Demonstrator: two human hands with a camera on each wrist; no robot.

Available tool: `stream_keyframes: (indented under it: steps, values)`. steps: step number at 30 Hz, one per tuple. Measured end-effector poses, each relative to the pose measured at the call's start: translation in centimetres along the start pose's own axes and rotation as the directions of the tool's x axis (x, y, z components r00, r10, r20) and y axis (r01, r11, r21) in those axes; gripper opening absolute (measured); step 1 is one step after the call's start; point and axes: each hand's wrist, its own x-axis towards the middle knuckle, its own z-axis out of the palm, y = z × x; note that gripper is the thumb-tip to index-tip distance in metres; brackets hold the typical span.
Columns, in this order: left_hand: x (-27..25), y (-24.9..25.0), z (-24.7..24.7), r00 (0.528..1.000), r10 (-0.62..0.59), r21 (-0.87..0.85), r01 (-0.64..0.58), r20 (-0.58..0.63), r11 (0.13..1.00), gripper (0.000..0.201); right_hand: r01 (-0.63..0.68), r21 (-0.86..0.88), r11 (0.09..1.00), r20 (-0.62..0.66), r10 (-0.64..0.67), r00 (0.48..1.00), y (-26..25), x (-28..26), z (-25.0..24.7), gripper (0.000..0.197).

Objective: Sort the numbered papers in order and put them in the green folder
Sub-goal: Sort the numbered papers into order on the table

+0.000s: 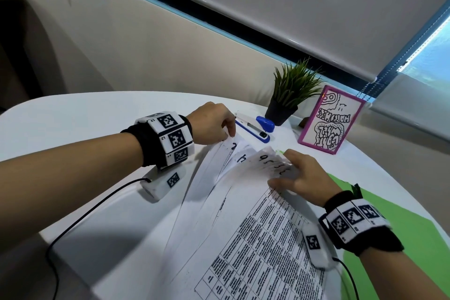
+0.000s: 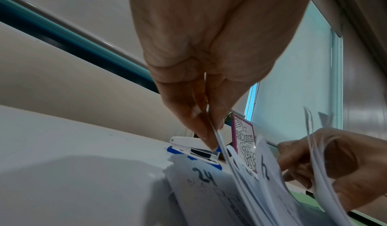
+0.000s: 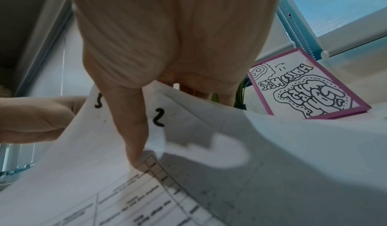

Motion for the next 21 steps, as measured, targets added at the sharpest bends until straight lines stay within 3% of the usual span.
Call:
stream_keyframes:
  steps: [6,10,13,17,18,19,21]
  values:
    - [0.0,0.3,-0.4,0.999,-0.040,-0.020,0.041,0.026,0.999,0.032,0.093,-0.012,0.996,0.002,-0.093,0.996,0.7,-0.2,0.1,0.027]
    - [0.0,0.2,-0.3,0.985,-0.163,-0.104,0.168,0.052,0.980,0.040,0.086,0.023,0.996,0.015,-0.086,0.996,0.6,-0.3,0.0,0.020]
    - [-0.3,0.0,0.0,0.933,-0.299,-0.048,0.314,0.199,0.948,0.037,0.091,0.060,0.994,-0.014,-0.090,0.996,0.6,-0.3,0.0,0.016]
    - [-1.3,0.1,0.3,0.847,-0.312,-0.053,0.369,0.431,0.928,0.016,0.075,0.199,0.977,0.006,-0.078,0.997,0.7,-0.5,0.1,0.015]
    - [-1.6,0.4,0.1,0.854,-0.294,-0.051,0.348,0.429,0.936,0.010,0.074,0.229,0.971,0.012,-0.079,0.997,0.8,-0.6,0.1,0.016]
    - [-1.6,0.6,-0.1,0.890,-0.286,-0.014,0.311,0.355,0.950,0.017,0.074,0.247,0.966,0.016,-0.081,0.997,0.8,-0.7,0.1,0.017]
    - [-1.3,1.1,-0.5,0.966,-0.249,0.099,0.242,0.066,0.965,0.031,0.077,0.263,0.962,0.022,-0.086,0.996,0.8,-0.8,0.2,0.019]
